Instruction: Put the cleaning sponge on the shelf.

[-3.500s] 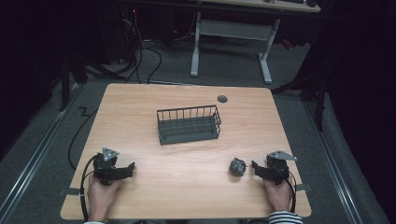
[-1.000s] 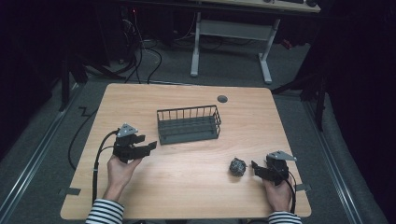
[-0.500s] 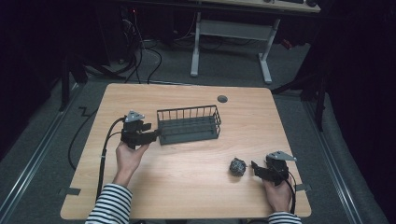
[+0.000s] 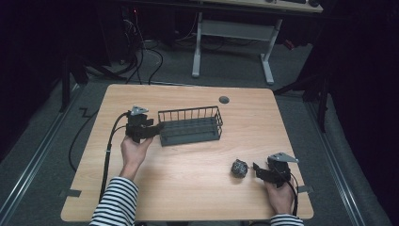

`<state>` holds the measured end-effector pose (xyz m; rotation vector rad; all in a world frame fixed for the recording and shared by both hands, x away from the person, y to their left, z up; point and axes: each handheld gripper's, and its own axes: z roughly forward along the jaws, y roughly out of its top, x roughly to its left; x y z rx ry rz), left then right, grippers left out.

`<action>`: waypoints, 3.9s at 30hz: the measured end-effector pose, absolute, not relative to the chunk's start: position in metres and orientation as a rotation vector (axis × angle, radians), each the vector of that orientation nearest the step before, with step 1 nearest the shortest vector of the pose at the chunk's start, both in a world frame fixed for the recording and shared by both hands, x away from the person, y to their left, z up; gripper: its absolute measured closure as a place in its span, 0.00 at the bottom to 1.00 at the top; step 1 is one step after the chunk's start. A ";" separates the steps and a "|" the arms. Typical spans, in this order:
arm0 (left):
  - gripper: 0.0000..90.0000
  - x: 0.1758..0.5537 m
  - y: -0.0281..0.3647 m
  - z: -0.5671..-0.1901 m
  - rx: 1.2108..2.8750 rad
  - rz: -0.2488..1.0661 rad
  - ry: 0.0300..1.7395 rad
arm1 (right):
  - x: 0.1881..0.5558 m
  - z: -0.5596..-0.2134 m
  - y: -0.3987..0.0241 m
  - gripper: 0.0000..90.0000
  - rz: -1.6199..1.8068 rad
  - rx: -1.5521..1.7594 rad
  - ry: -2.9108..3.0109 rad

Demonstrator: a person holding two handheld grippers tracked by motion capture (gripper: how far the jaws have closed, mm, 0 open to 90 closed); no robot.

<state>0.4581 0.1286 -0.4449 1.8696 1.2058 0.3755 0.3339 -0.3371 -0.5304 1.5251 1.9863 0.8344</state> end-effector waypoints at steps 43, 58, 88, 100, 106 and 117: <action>0.79 0.451 0.104 -0.446 1.970 0.356 1.102 | 0.334 -0.530 -0.336 0.35 0.839 1.509 2.000; 0.81 0.446 0.097 -0.443 1.984 0.345 1.068 | 0.334 -0.530 -0.336 0.35 0.839 1.514 1.999; 0.83 0.445 0.090 -0.442 1.996 0.348 1.052 | 0.334 -0.530 -0.336 0.35 0.839 1.510 1.999; 0.83 0.445 0.076 -0.442 2.007 0.338 1.019 | 0.334 -0.530 -0.336 0.35 0.839 1.510 2.000; 0.83 0.442 0.062 -0.441 2.034 0.320 0.971 | 0.334 -0.530 -0.336 0.35 0.839 1.511 1.999; 0.83 0.436 0.037 -0.439 2.071 0.300 0.901 | 0.334 -0.530 -0.336 0.35 0.839 1.514 1.998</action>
